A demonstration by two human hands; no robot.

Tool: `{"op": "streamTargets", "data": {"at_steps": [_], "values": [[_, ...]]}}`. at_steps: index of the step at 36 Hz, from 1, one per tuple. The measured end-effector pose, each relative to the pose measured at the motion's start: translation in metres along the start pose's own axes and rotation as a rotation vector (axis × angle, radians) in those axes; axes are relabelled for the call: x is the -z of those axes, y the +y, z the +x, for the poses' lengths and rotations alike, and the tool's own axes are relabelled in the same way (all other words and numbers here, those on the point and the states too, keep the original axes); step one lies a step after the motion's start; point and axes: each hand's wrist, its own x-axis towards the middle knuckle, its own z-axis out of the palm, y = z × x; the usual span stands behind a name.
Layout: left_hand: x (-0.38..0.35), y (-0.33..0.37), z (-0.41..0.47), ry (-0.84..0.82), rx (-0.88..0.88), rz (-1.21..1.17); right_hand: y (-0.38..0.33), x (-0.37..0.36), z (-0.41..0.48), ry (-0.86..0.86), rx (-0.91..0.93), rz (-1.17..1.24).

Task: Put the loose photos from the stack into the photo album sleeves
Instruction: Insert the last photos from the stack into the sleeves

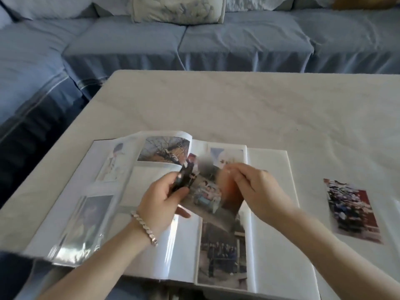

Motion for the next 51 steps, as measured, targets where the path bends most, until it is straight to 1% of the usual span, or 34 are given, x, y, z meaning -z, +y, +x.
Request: {"op": "streamTargets", "data": {"at_steps": [3,6,7,9,10,12,14,19,23,26,31,34,37,41,43,46,49,51], "values": [[0.037,-0.011,-0.006,0.174,-0.029,0.041,-0.012,-0.018,0.019,-0.039,0.041,-0.050],[0.075,-0.026,-0.008,0.375,-0.051,0.172,-0.021,-0.037,0.036,-0.085,0.115,-0.137],[0.085,-0.030,-0.008,0.421,-0.042,0.138,-0.024,-0.043,0.041,-0.118,0.133,-0.165],[0.102,-0.035,-0.009,0.469,-0.014,-0.022,-0.029,-0.054,0.052,-0.189,0.157,-0.237],[0.109,-0.038,-0.008,0.505,-0.021,-0.041,-0.031,-0.060,0.057,-0.222,0.163,-0.281],[0.122,-0.046,-0.006,0.560,-0.030,-0.018,-0.034,-0.069,0.066,-0.270,0.170,-0.355],[0.132,-0.052,-0.003,0.581,-0.016,-0.045,-0.036,-0.077,0.074,-0.291,0.186,-0.401],[0.144,-0.061,0.000,0.651,-0.037,0.040,-0.033,-0.085,0.090,-0.304,0.236,-0.508],[0.154,-0.069,0.002,0.690,-0.054,0.080,-0.030,-0.088,0.093,-0.312,0.253,-0.526],[0.157,-0.072,0.003,0.700,-0.062,0.060,-0.029,-0.089,0.092,-0.314,0.249,-0.524],[0.163,-0.080,0.001,0.691,-0.016,0.122,-0.027,-0.091,0.091,-0.299,0.246,-0.518],[0.165,-0.081,-0.001,0.679,-0.017,0.188,-0.024,-0.093,0.090,-0.287,0.242,-0.498],[0.166,-0.082,-0.003,0.661,-0.021,0.144,-0.022,-0.094,0.091,-0.286,0.236,-0.478],[0.170,-0.085,-0.004,0.649,-0.009,0.200,-0.020,-0.095,0.092,-0.286,0.236,-0.464],[0.168,-0.084,-0.004,0.612,-0.017,0.162,-0.020,-0.094,0.092,-0.284,0.237,-0.459],[0.166,-0.083,-0.003,0.470,-0.016,0.150,-0.021,-0.094,0.092,-0.288,0.237,-0.455],[0.171,-0.084,-0.002,0.340,0.086,0.076,-0.022,-0.093,0.093,-0.298,0.232,-0.448],[0.176,-0.084,-0.002,0.324,0.167,0.007,-0.023,-0.091,0.093,-0.304,0.232,-0.448]]}}
